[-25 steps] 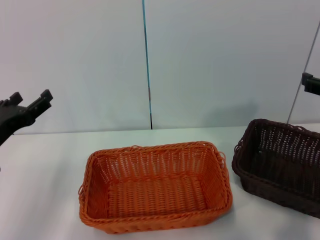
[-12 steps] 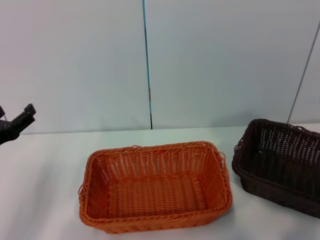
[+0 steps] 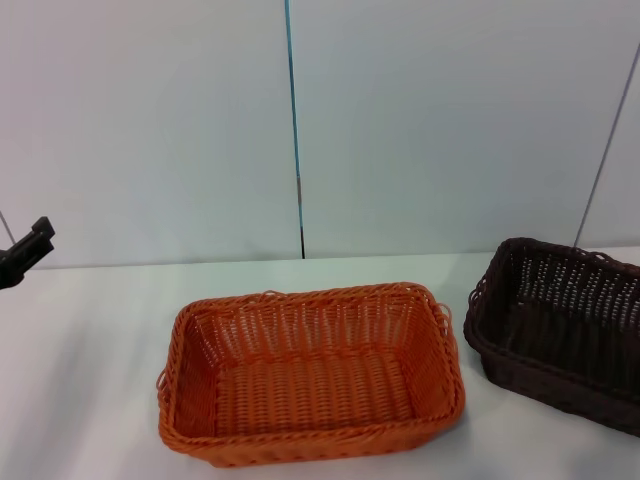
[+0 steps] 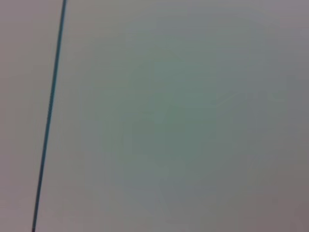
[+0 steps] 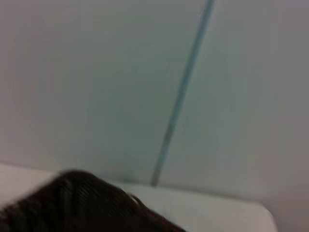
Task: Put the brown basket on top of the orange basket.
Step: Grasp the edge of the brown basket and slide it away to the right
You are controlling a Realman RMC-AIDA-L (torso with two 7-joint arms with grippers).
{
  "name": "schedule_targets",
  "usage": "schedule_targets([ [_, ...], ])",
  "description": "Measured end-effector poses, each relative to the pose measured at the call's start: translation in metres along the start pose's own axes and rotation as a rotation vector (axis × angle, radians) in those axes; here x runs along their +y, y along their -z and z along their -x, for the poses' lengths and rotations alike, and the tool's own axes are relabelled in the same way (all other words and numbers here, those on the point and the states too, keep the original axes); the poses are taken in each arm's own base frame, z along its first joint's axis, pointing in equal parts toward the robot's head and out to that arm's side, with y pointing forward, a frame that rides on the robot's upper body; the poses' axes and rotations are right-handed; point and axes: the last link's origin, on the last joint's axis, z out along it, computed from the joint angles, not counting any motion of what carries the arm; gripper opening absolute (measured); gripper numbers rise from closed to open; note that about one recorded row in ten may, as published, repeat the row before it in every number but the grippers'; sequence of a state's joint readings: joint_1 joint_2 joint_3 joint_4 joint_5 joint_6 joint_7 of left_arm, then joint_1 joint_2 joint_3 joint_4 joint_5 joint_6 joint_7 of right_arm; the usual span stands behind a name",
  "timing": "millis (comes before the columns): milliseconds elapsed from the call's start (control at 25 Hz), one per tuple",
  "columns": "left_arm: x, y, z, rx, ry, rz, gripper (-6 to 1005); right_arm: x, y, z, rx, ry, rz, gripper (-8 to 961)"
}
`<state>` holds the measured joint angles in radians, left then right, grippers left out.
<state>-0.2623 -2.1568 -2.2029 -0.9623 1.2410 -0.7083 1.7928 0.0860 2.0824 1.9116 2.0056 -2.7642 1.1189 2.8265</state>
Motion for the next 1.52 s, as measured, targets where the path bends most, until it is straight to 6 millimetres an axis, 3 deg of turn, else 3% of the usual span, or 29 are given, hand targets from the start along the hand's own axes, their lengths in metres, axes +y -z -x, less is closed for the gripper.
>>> schedule_targets([
  [240, 0.001, -0.004, 0.003, -0.024, -0.023, -0.003, 893, 0.032, -0.017, 0.018, -0.192, -0.130, 0.077, 918],
  [520, 0.003, -0.008, 0.002, -0.033, -0.044, -0.007, 892, 0.041, -0.045, 0.038, -0.315, -0.159, 0.087, 918],
  [1160, 0.000, -0.010, 0.001, -0.036, -0.048, -0.026, 892, 0.038, -0.107, 0.043, -0.412, -0.163, 0.016, 917],
  [1520, 0.000, -0.010, 0.002, -0.041, -0.043, -0.032, 892, 0.031, -0.127, 0.049, -0.450, -0.148, -0.004, 917],
])
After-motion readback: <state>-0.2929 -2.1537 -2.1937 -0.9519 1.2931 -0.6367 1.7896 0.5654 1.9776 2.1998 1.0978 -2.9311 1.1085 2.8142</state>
